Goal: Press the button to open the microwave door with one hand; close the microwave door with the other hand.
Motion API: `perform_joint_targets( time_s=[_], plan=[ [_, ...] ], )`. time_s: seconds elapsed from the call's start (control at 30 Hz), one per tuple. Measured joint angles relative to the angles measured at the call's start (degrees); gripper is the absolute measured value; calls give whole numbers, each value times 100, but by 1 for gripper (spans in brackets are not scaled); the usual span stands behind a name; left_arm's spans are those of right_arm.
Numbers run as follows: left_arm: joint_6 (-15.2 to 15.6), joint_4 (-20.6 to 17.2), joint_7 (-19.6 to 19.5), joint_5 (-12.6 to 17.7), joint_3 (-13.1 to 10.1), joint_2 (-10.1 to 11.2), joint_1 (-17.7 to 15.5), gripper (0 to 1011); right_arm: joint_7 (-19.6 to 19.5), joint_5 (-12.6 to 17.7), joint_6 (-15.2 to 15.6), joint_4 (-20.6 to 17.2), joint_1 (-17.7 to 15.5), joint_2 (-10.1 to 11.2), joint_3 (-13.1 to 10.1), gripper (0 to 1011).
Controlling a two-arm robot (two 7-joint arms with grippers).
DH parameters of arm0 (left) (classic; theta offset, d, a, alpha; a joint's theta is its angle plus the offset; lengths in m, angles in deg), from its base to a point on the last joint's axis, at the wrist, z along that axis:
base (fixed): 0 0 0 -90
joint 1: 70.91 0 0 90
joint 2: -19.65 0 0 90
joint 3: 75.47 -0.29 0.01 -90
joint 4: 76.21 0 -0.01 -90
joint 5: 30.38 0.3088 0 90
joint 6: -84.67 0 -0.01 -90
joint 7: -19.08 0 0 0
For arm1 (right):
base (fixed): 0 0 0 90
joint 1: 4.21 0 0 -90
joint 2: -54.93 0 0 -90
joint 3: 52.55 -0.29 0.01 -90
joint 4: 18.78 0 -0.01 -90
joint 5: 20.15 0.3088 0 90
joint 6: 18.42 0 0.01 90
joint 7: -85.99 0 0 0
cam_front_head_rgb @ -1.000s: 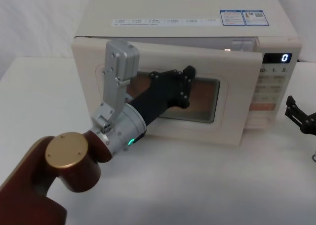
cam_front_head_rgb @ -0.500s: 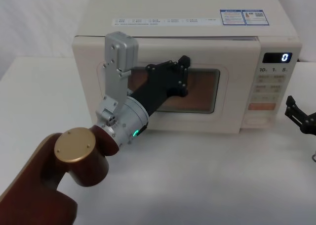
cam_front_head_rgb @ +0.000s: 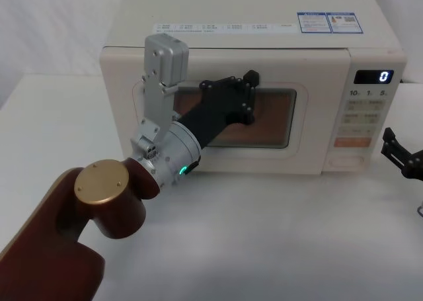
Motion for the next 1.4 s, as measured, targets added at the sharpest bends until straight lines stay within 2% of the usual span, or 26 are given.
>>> perform_joint_targets(
  time_s=[0.27, 0.57, 0.7, 0.87, 1.03, 1.23, 1.4],
  plan=[
    [119, 35, 8, -38, -22, 19, -52, 0, 0, 0, 0, 0, 0, 0, 0, 1002],
    [323, 44, 321, 17, 55, -82, -29, 0, 0, 0, 1, 0, 0, 0, 0, 1002],
    [351, 25, 232, -51, 93, -73, -1, 0, 0, 0, 1, 0, 0, 0, -1, 1002],
    [311, -88, -189, -271, 8, 104, 52, 0, 0, 0, 1, 0, 0, 0, 0, 1002],
    [284, -184, -353, -368, -98, 231, 79, 0, 0, 0, 0, 0, 0, 0, 0, 1002],
    [314, -409, -380, -449, -203, 393, 209, 0, 0, 0, 0, 0, 0, 0, 0, 1002],
    [327, -686, -214, -447, -214, 501, 443, 0, 0, 0, 0, 0, 0, 0, 0, 1002]
  ],
)
